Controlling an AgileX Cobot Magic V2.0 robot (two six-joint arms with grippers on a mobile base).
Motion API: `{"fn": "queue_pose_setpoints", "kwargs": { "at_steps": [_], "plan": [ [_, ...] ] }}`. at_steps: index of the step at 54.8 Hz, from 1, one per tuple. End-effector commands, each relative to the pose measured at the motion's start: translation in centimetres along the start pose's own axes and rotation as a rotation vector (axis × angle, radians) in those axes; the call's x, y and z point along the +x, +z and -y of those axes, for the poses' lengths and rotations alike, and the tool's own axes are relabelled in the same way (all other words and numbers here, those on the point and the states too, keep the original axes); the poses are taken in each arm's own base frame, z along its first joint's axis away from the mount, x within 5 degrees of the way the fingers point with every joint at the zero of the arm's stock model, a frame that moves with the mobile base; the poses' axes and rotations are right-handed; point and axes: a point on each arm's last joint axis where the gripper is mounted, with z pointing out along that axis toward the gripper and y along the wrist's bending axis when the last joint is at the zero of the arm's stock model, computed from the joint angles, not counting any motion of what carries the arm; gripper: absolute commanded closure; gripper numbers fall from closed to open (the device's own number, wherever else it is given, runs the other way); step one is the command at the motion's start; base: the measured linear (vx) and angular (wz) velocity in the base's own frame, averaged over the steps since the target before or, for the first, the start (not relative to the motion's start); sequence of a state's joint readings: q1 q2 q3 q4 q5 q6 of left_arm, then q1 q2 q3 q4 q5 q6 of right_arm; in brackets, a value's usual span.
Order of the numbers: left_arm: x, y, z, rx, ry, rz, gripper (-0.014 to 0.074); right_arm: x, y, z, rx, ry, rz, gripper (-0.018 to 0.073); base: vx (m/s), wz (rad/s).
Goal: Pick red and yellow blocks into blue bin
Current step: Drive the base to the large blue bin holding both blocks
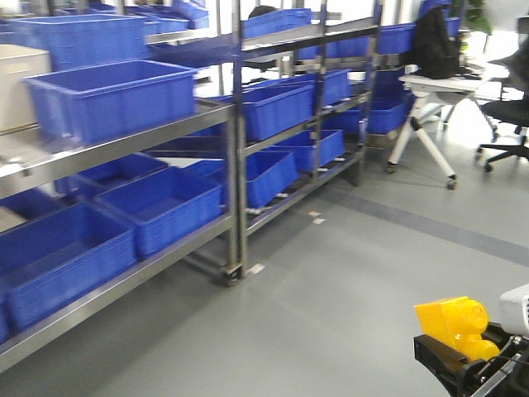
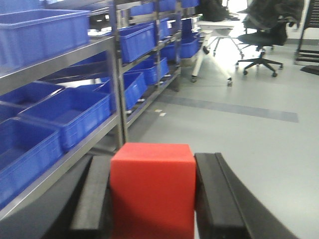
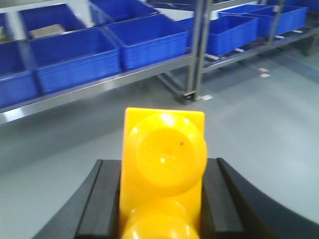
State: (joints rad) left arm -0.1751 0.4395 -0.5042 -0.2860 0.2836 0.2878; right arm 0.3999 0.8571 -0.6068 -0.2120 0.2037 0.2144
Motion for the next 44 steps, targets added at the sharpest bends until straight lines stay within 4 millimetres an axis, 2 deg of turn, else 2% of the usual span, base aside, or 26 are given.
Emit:
{"fn": "queue_pose_setpoints", "kwargs": {
  "at_steps": [1, 44],
  "plan": [
    [-1.60, -0.08, -0.19, -0.019, -0.015, 0.103, 0.0594, -1.74, -0.51, -0.09, -0.013, -0.017, 0.113, 0.0568, 0.52, -0.35],
    [-1.61, -0.10, -0.19, -0.019, -0.015, 0.104, 0.0594, -1.75, -0.51, -0.10, -0.013, -0.017, 0.114, 0.0568, 0.51, -0.39]
  ]
}}
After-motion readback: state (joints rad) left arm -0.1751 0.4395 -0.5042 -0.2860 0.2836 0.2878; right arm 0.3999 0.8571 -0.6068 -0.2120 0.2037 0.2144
